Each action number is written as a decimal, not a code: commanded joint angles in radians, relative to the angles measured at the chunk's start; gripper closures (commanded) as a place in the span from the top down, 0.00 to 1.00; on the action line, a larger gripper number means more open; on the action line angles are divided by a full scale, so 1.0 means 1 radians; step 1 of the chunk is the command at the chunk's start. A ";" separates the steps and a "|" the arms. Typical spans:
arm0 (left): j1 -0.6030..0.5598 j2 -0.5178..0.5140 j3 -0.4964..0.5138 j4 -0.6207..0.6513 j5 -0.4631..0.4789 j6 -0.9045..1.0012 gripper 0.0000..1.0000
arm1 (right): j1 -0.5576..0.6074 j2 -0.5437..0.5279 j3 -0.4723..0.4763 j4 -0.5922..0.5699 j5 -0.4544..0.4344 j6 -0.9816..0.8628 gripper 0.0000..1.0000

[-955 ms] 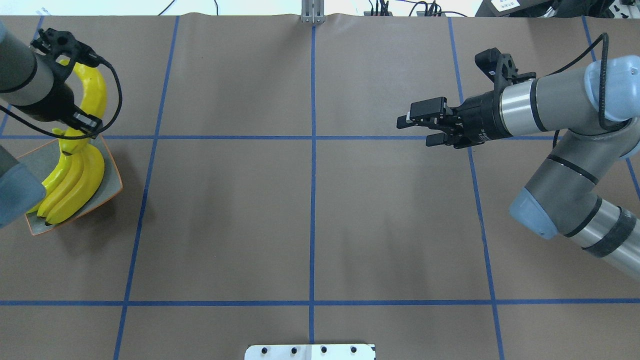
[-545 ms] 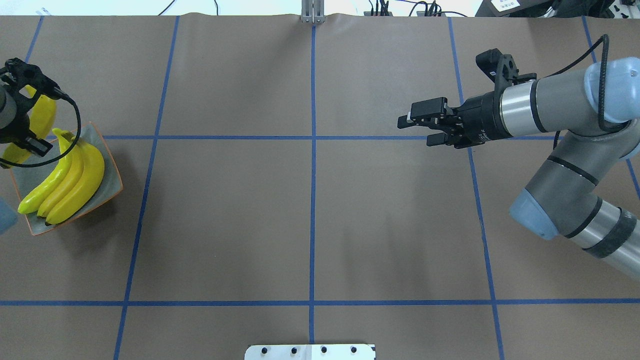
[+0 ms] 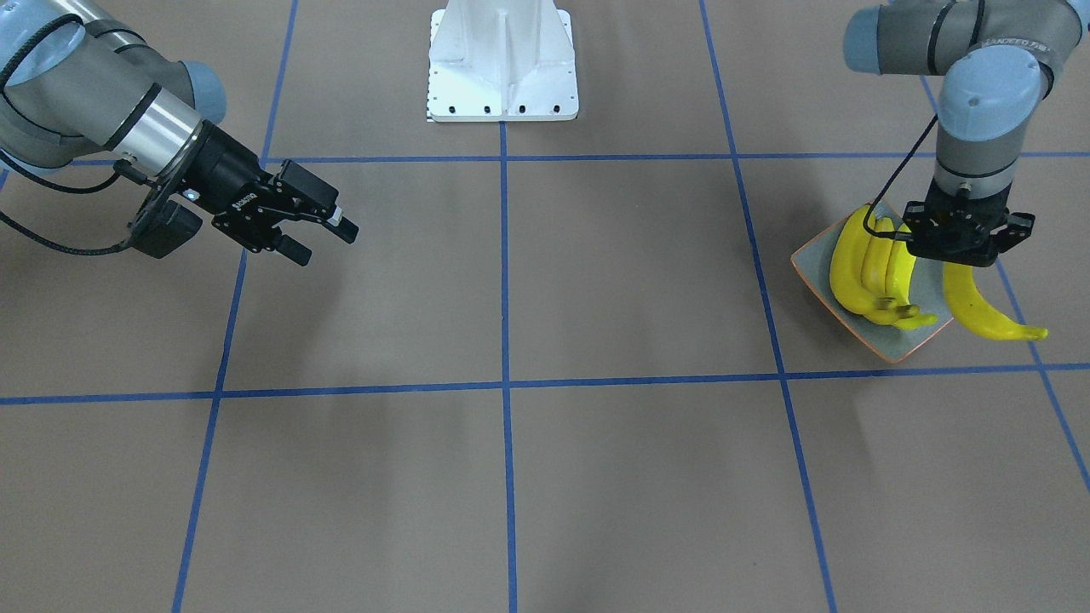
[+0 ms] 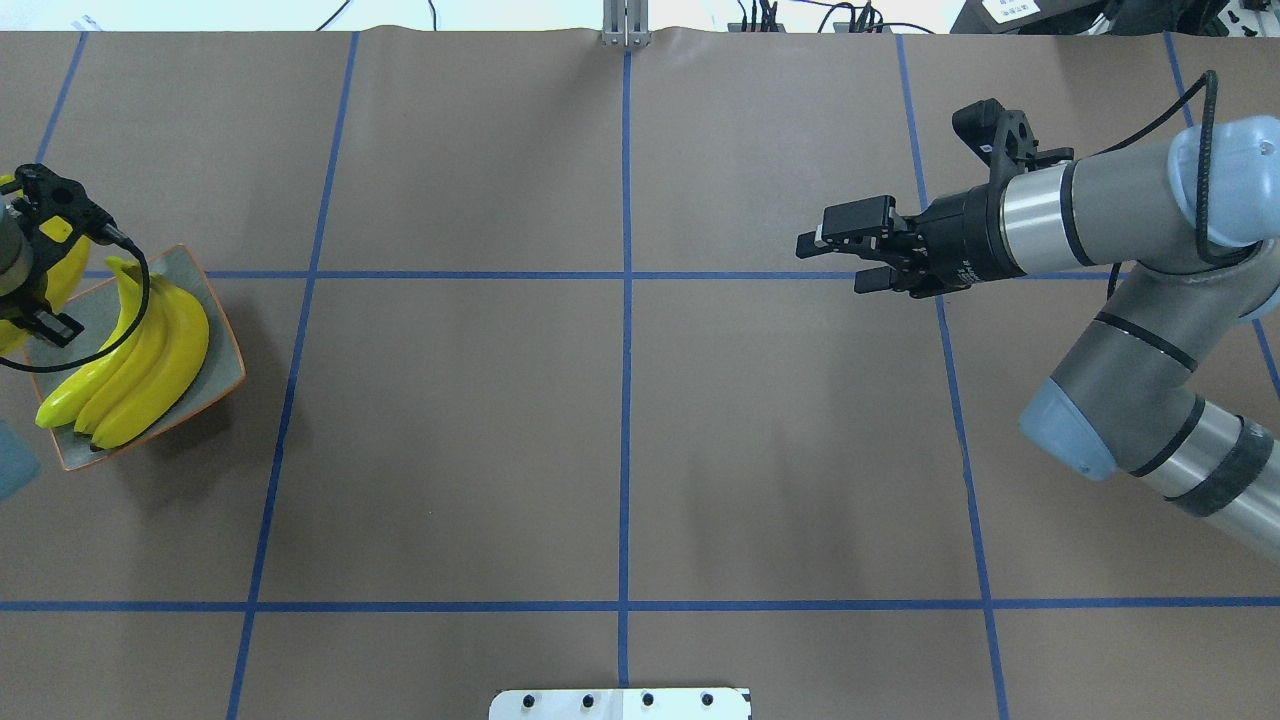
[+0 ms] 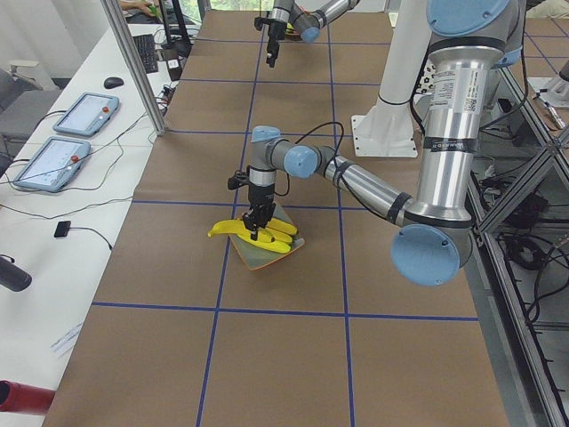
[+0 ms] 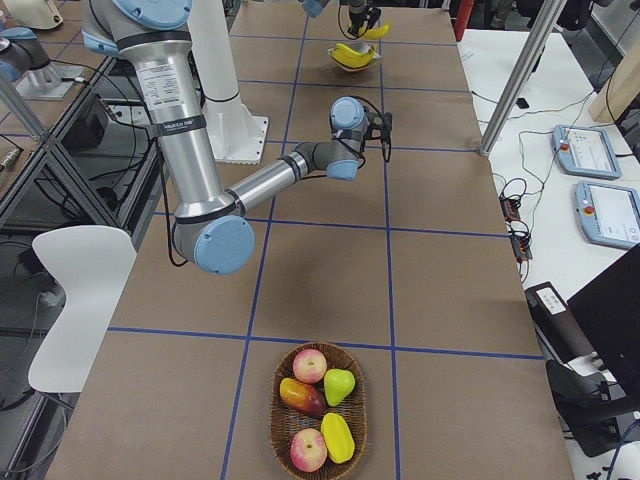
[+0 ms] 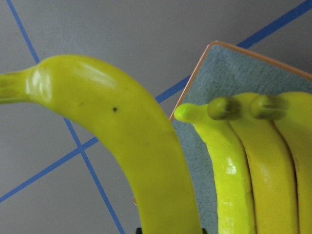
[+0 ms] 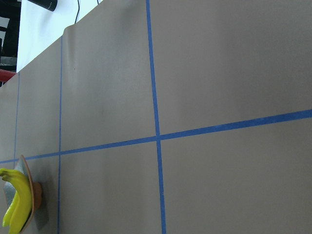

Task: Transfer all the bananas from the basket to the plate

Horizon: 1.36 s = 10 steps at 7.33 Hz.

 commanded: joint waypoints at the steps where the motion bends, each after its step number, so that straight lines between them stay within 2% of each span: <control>1: 0.042 0.027 0.009 0.000 0.005 0.002 0.00 | 0.001 -0.003 0.002 0.000 0.000 -0.001 1.00; 3: 0.044 0.037 0.030 0.001 0.004 0.063 0.00 | 0.001 -0.004 0.004 0.002 0.000 -0.001 1.00; 7: 0.044 0.038 0.052 0.000 0.005 0.065 0.00 | 0.001 -0.003 0.004 0.000 0.000 0.001 1.00; 8: 0.046 0.037 0.060 0.000 0.007 0.065 0.17 | 0.001 -0.003 0.005 0.000 -0.001 0.001 1.00; 9: 0.047 0.032 0.069 -0.002 0.039 0.065 0.62 | 0.001 -0.003 0.004 0.000 0.000 0.001 1.00; 10: 0.049 0.032 0.069 -0.003 0.050 0.067 0.99 | 0.001 -0.003 0.005 0.002 0.000 0.001 1.00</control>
